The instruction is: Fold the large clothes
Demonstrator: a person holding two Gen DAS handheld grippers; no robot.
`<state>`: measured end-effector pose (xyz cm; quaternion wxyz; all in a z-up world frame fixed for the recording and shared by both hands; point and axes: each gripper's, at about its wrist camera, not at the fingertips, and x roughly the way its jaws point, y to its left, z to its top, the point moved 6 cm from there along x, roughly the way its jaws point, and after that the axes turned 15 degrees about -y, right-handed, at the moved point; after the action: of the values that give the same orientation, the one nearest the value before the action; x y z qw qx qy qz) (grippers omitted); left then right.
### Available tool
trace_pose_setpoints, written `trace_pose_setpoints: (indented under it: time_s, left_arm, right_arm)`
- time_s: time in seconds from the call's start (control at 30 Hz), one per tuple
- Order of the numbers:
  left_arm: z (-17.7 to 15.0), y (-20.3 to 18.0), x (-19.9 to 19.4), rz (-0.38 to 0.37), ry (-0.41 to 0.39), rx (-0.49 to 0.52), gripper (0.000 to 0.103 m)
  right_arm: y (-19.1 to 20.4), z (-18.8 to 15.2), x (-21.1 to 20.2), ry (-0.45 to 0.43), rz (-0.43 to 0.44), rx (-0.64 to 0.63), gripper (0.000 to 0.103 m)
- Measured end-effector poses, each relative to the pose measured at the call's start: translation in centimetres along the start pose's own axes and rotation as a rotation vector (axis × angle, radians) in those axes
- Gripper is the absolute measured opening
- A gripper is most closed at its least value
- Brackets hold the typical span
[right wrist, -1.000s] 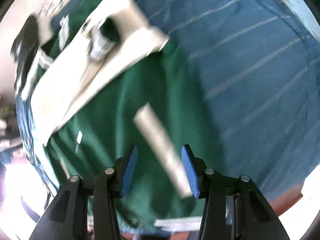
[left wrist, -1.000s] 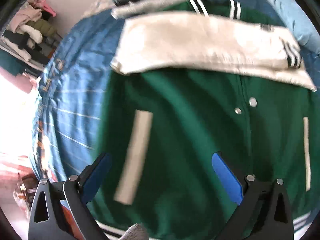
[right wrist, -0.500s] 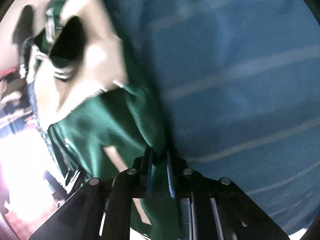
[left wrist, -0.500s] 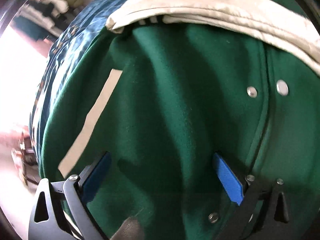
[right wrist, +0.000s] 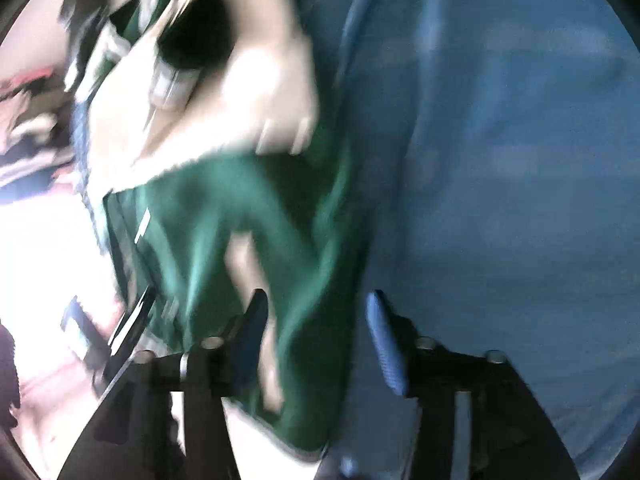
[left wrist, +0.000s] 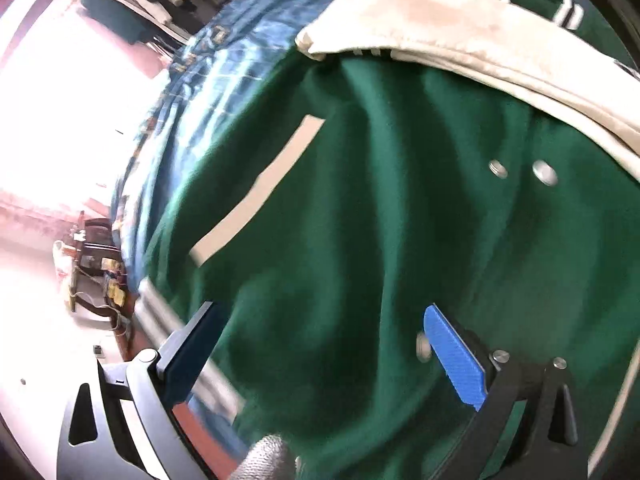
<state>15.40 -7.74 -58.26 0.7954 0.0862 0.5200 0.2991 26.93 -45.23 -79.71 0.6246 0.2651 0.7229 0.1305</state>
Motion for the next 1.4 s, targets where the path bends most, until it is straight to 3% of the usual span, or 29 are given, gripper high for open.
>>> trace_pose_setpoints:
  time_s: [0.1, 0.13, 0.17, 0.3, 0.33, 0.37, 0.43, 0.47, 0.5, 0.63, 0.8, 0.9, 0.97, 1.07, 1.23, 1.4]
  left_arm:
    - [-2.3, 0.5, -2.6, 0.057, 0.000, 0.051, 0.103]
    - [-3.4, 0.6, -3.3, 0.066, 0.015, 0.058, 0.103]
    - [-4.4, 0.5, -3.5, 0.058, 0.036, 0.058, 0.103]
    - [-7.8, -0.6, -3.9, 0.061, 0.120, 0.067, 0.103]
    - [-8.2, -0.9, -4.2, 0.075, 0.123, 0.078, 0.103]
    - [-8.4, -1.3, -4.8, 0.090, 0.109, 0.102, 0.103]
    - [-8.3, -2.4, -6.4, 0.129, 0.060, 0.181, 0.103]
    - [-8.5, -3.0, -7.4, 0.146, 0.039, 0.213, 0.103]
    - [-8.6, -4.2, -9.0, 0.174, 0.006, 0.262, 0.103]
    - [-9.4, -9.3, -14.2, 0.198, -0.117, 0.415, 0.103]
    - [-12.4, -17.6, -19.3, 0.096, -0.243, 0.601, 0.103]
    - [-14.3, -21.5, -19.8, 0.070, -0.282, 0.675, 0.103]
    - [-15.1, -23.1, -18.7, 0.098, -0.281, 0.712, 0.103]
    - [-15.5, -23.8, -15.9, 0.163, -0.249, 0.735, 0.103]
    - [-12.8, -22.4, -12.6, 0.255, -0.228, 0.628, 0.103]
    - [-9.8, -20.2, -10.7, 0.309, -0.173, 0.529, 0.103]
  right_arm:
    - [-0.9, -6.0, 3.2, 0.123, 0.011, 0.047, 0.057]
    - [-1.2, -7.0, 4.1, 0.141, 0.017, 0.067, 0.050]
    - [-1.6, -8.4, 5.1, 0.158, 0.018, 0.090, 0.016]
    - [-1.9, -9.3, 6.2, 0.138, -0.048, 0.062, 0.011]
    - [-1.3, -9.0, 5.9, 0.138, -0.059, 0.038, 0.012]
    - [-0.7, -8.7, 5.2, 0.123, -0.074, -0.011, 0.020]
    - [2.2, -7.9, 5.1, 0.066, -0.115, -0.080, 0.047]
    - [2.4, -7.5, 4.4, 0.036, -0.145, -0.113, 0.069]
    - [2.2, -7.1, 3.4, 0.000, -0.182, -0.146, 0.076]
    - [-0.8, -6.1, -0.7, -0.095, -0.325, -0.167, 0.076]
    - [-6.3, -5.9, -3.8, -0.119, -0.412, 0.018, 0.076]
    - [-9.0, -5.4, -5.6, -0.141, -0.450, 0.088, 0.076]
    - [-9.8, -4.9, -6.2, -0.156, -0.464, 0.124, 0.076]
    - [-11.3, -3.4, -7.6, -0.168, -0.469, 0.156, 0.076]
    - [-11.0, -0.7, -8.7, -0.170, -0.438, 0.131, 0.076]
    - [-6.3, 2.3, -6.1, -0.170, -0.389, 0.091, 0.076]
